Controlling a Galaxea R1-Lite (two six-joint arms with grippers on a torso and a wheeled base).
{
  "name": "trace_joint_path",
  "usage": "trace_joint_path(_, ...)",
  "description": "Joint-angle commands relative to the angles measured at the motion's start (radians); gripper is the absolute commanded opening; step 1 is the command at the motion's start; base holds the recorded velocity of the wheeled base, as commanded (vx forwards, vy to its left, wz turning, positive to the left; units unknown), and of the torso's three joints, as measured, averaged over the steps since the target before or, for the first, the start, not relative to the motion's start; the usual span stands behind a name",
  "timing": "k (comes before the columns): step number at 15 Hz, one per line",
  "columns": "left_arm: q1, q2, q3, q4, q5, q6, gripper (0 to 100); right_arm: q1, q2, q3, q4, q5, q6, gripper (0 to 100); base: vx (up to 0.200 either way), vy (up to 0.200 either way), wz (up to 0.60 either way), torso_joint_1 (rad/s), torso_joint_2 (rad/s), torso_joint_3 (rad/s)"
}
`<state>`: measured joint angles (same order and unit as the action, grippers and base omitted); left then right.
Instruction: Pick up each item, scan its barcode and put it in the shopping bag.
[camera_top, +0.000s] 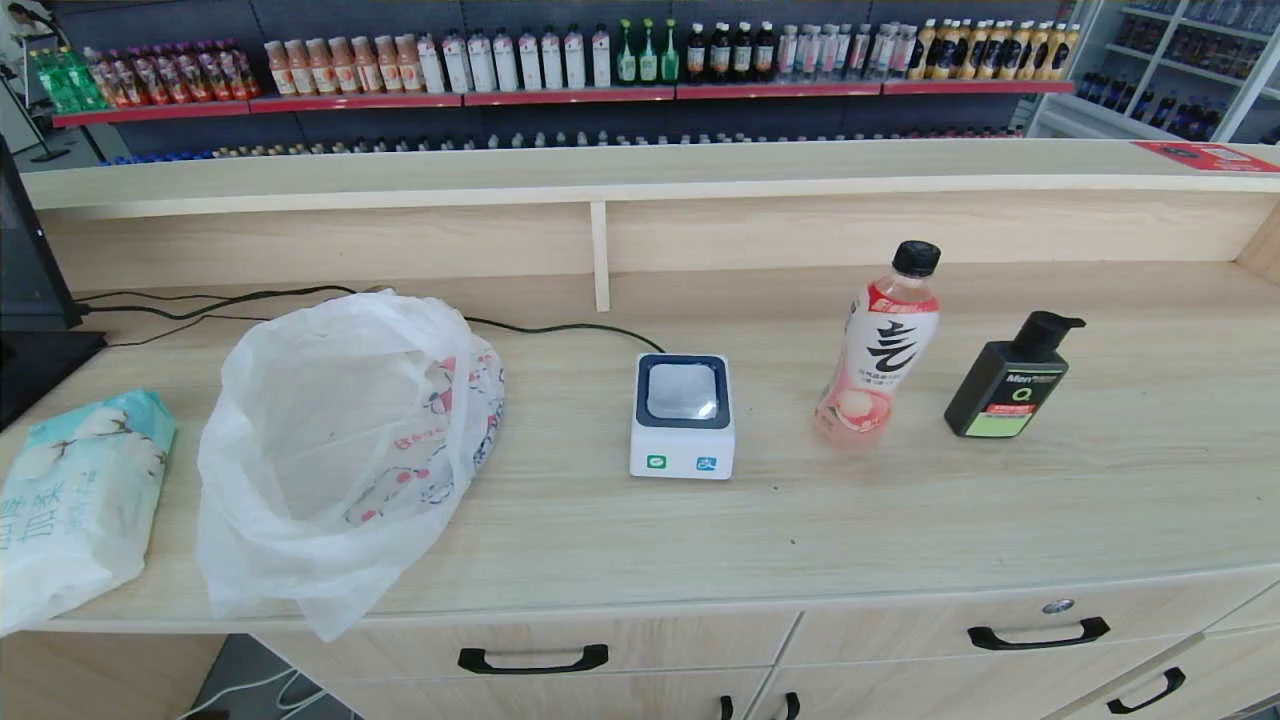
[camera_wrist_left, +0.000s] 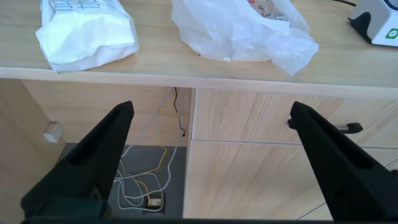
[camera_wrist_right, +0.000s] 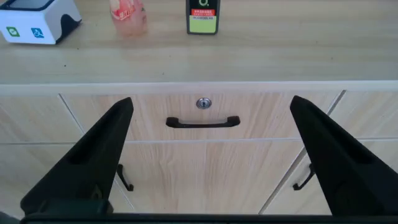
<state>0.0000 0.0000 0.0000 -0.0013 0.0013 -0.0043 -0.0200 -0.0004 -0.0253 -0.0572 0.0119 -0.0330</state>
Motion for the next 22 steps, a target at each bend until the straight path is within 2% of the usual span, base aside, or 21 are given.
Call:
trace_joint_path(1, 0.0, 0.0, 0.0, 0.0, 0.0, 0.0, 100, 0.008, 0.0, -0.074, -0.015, 0.008, -0.018, 100, 0.0, 0.0, 0.0, 0.0, 0.0, 0.0)
trace_joint_path(3, 0.0, 0.0, 0.0, 0.0, 0.0, 0.0, 100, 0.034, 0.062, -0.219, -0.044, 0.011, -0.054, 100, 0.0, 0.0, 0.0, 0.0, 0.0, 0.0)
trace_joint_path(5, 0.0, 0.0, 0.0, 0.0, 0.0, 0.0, 100, 0.035, 0.292, -0.312, -0.196, 0.011, -0.062, 100, 0.0, 0.0, 0.0, 0.0, 0.0, 0.0)
trace_joint_path(7, 0.0, 0.0, 0.0, 0.0, 0.0, 0.0, 100, 0.038, 0.646, -0.324, -0.658, 0.011, -0.084, 100, 0.0, 0.0, 0.0, 0.0, 0.0, 0.0)
trace_joint_path(8, 0.002, 0.0, 0.0, 0.0, 0.0, 0.0, 100, 0.038, 0.717, -0.318, -0.763, 0.011, -0.084, 100, 0.0, 0.0, 0.0, 0.0, 0.0, 0.0)
trace_joint_path(9, 0.0, 0.0, 0.0, 0.0, 0.0, 0.0, 100, 0.038, 0.948, -0.327, -1.083, 0.01, -0.081, 100, 0.0, 0.0, 0.0, 0.0, 0.0, 0.0)
trace_joint_path(11, 0.0, 0.0, 0.0, 0.0, -0.001, 0.0, 100, 0.041, 1.123, -0.381, -1.254, 0.01, -0.077, 100, 0.0, 0.0, 0.0, 0.0, 0.0, 0.0)
trace_joint_path(14, 0.0, 0.0, 0.0, 0.0, 0.0, 0.0, 100, 0.138, 1.264, -0.509, -1.251, 0.01, -0.039, 100, 0.0, 0.0, 0.0, 0.0, 0.0, 0.0)
trace_joint_path(16, 0.0, 0.0, 0.0, 0.0, 0.0, 0.0, 100, 0.149, 1.363, -0.582, -1.253, 0.014, -0.038, 100, 0.0, 0.0, 0.0, 0.0, 0.0, 0.0)
trace_joint_path(19, 0.0, 0.0, 0.0, 0.0, 0.0, 0.0, 100, 0.187, 1.383, -0.576, -1.259, -0.012, -0.039, 100, 0.0, 0.0, 0.0, 0.0, 0.0, 0.0)
trace_joint_path(22, 0.0, 0.0, 0.0, 0.0, 0.0, 0.0, 100, 0.209, 1.461, -0.545, -1.325, -0.032, -0.067, 100, 0.0, 0.0, 0.0, 0.0, 0.0, 0.0)
